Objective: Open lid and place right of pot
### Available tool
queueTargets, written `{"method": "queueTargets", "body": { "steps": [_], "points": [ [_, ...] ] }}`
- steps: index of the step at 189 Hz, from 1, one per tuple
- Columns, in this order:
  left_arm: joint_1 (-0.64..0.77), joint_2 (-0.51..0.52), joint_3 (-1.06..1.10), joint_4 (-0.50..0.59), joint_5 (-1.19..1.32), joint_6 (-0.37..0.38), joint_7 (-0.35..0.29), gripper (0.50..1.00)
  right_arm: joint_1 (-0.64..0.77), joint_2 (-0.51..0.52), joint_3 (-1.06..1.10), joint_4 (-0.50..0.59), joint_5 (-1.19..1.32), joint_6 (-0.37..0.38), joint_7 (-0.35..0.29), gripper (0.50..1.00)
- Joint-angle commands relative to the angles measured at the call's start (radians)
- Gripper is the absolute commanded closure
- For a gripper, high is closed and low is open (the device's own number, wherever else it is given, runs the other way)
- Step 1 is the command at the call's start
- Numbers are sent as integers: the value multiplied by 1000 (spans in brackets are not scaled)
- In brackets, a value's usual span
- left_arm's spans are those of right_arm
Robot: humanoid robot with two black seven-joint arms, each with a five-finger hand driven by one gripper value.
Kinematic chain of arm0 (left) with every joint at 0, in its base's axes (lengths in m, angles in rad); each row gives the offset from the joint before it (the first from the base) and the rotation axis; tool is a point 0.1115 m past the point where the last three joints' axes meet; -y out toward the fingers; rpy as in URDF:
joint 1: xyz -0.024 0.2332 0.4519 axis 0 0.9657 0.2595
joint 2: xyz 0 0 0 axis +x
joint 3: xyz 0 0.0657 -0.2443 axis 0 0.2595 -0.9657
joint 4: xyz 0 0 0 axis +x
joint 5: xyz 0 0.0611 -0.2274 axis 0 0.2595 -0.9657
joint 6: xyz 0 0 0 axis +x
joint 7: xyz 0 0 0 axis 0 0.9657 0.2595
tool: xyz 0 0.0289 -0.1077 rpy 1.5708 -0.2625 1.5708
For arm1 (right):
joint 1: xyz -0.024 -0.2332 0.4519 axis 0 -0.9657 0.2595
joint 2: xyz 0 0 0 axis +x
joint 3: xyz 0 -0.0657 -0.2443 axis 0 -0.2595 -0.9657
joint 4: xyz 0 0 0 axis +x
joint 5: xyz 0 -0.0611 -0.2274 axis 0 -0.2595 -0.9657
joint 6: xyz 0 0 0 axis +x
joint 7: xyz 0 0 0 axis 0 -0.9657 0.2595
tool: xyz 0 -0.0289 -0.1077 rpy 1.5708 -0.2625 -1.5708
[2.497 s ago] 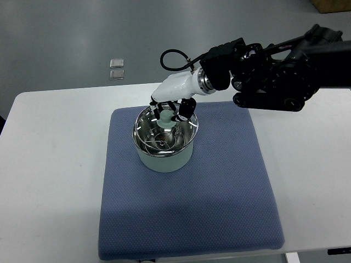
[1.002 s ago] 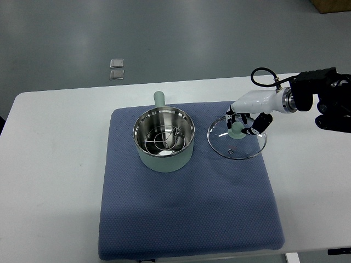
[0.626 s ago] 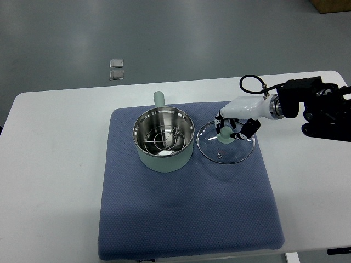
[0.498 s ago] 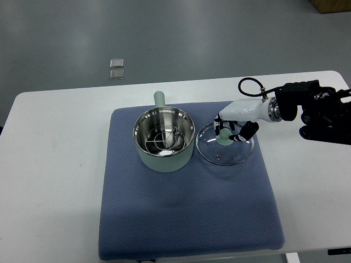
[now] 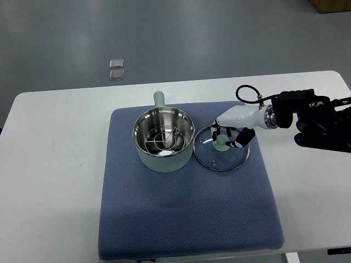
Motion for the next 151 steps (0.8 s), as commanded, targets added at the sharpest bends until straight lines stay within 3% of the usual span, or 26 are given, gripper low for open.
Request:
{"method": "queueTargets", "body": {
  "steps": [1, 6, 7, 18, 27, 28, 42, 78, 95, 104, 105, 119, 131, 132, 151],
  "points": [
    [0, 0, 0, 0, 0, 0, 0, 500, -3, -2, 1, 0, 2, -14, 2, 765],
    [0, 0, 0, 0, 0, 0, 0, 500, -3, -2, 1, 0, 2, -14, 2, 765],
    [0, 0, 0, 0, 0, 0, 0, 500, -3, -9, 0, 0, 2, -18, 2, 722],
    [0, 0, 0, 0, 0, 0, 0, 500, -1, -13, 1, 2, 2, -18, 5, 673],
    [0, 0, 0, 0, 0, 0, 0, 500, -1, -13, 1, 2, 2, -18, 5, 673],
    [0, 0, 0, 0, 0, 0, 0, 500, -1, -16, 16, 2, 0, -15, 8, 640],
    [0, 0, 0, 0, 0, 0, 0, 500, -4, -32, 55, 2, -2, -9, 8, 611],
    [0, 0, 0, 0, 0, 0, 0, 500, -13, -98, 90, 3, -5, 2, 11, 609],
    [0, 0, 0, 0, 0, 0, 0, 500, -53, -172, 220, 3, 3, 75, 13, 611],
    [0, 0, 0, 0, 0, 0, 0, 500, -53, -172, 221, 3, 3, 75, 13, 611],
    [0, 0, 0, 0, 0, 1, 0, 500, -90, -209, 309, 2, 3, 116, 11, 611],
    [0, 0, 0, 0, 0, 0, 0, 500, -165, -241, 489, -3, 8, 195, 11, 611],
    [0, 0, 0, 0, 0, 0, 0, 500, -177, -243, 515, -4, 9, 207, 11, 611],
    [0, 0, 0, 0, 0, 0, 0, 500, -243, -246, 644, -15, 15, 259, 11, 611],
    [0, 0, 0, 0, 0, 0, 0, 500, -365, -226, 866, -61, 58, 321, 10, 613]
  ]
}}
